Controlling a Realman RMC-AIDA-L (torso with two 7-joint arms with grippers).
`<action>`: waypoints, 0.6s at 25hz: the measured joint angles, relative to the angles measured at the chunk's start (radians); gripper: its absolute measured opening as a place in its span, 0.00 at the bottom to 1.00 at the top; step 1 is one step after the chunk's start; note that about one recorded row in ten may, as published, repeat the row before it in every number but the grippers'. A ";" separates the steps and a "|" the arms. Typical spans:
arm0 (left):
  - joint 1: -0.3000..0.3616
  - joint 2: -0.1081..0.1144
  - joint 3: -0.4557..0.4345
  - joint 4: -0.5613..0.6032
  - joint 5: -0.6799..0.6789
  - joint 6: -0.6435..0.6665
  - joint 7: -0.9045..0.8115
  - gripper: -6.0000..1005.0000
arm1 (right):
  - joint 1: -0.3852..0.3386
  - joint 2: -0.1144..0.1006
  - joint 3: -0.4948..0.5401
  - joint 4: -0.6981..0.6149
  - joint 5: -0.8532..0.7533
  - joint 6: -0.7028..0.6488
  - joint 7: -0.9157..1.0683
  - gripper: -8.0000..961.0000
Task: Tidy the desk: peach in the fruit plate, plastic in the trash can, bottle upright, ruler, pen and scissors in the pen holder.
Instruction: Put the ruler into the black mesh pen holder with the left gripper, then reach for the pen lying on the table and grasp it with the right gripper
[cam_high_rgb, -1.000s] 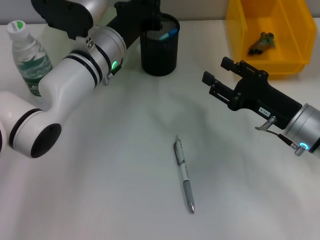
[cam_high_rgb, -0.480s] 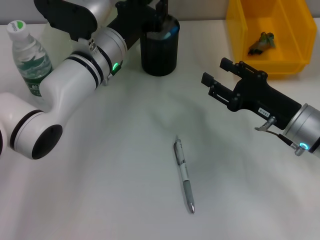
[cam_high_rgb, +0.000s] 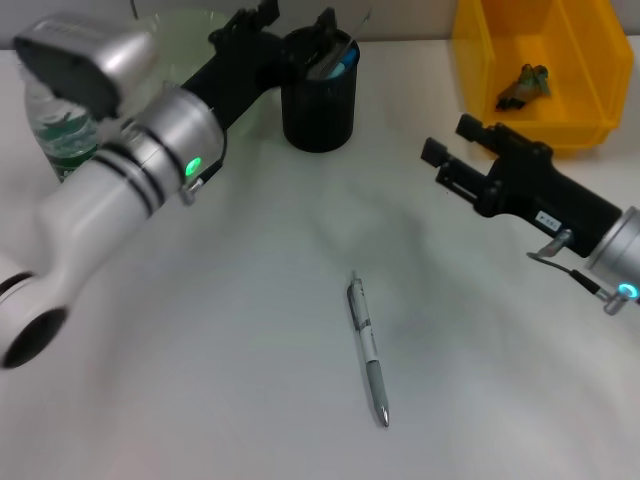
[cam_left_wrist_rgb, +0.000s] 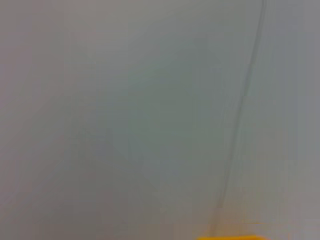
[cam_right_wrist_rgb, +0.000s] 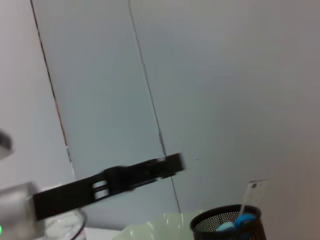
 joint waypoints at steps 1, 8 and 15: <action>0.000 0.000 0.000 0.000 0.000 0.000 0.000 0.71 | 0.000 0.000 0.000 0.000 0.000 0.000 0.000 0.67; 0.053 0.002 0.007 0.194 0.234 0.331 -0.264 0.76 | 0.000 -0.038 -0.009 -0.002 -0.011 -0.046 0.111 0.67; 0.083 0.019 0.073 0.390 0.416 0.594 -0.389 0.76 | 0.007 -0.096 -0.005 -0.011 -0.117 -0.146 0.238 0.66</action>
